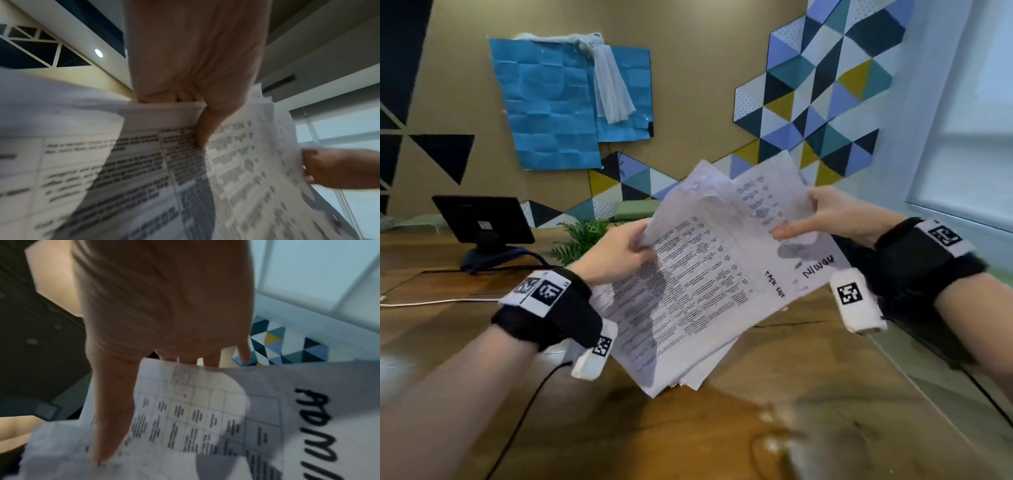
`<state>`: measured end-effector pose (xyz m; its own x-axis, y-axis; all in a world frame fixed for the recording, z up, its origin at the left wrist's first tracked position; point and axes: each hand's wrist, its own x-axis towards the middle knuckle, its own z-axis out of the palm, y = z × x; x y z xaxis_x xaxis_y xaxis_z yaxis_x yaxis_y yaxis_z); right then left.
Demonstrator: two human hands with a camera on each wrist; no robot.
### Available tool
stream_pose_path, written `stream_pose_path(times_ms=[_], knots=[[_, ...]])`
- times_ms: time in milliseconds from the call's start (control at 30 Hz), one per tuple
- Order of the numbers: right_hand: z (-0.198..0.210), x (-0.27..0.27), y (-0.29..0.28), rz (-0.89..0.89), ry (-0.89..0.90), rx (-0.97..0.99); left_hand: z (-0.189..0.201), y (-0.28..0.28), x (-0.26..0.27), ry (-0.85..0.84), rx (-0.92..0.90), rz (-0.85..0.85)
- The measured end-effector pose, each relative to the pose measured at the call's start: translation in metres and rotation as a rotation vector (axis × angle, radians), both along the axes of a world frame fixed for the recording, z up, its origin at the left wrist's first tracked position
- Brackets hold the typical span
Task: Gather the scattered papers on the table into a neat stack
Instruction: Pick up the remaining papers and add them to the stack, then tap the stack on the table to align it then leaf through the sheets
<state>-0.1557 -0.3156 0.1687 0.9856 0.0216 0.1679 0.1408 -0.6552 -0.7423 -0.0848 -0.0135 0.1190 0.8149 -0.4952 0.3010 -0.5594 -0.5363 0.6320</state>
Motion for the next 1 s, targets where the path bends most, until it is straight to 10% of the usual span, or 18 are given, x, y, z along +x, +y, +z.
stream_pose_path(times_ms=[300, 500, 1000], knots=[[-0.118, -0.006, -0.020, -0.065, 0.059, 0.542, 0.030, -0.028, -0.002, -0.233, 0.505, -0.053], [-0.183, -0.014, -0.001, -0.019, 0.173, 0.702, -0.022, -0.047, -0.009, -0.237, 0.728, -0.124], [-0.116, 0.013, -0.012, -0.308, -0.197, 0.491, 0.000, -0.006, 0.017, -0.200, 0.168, 0.005]])
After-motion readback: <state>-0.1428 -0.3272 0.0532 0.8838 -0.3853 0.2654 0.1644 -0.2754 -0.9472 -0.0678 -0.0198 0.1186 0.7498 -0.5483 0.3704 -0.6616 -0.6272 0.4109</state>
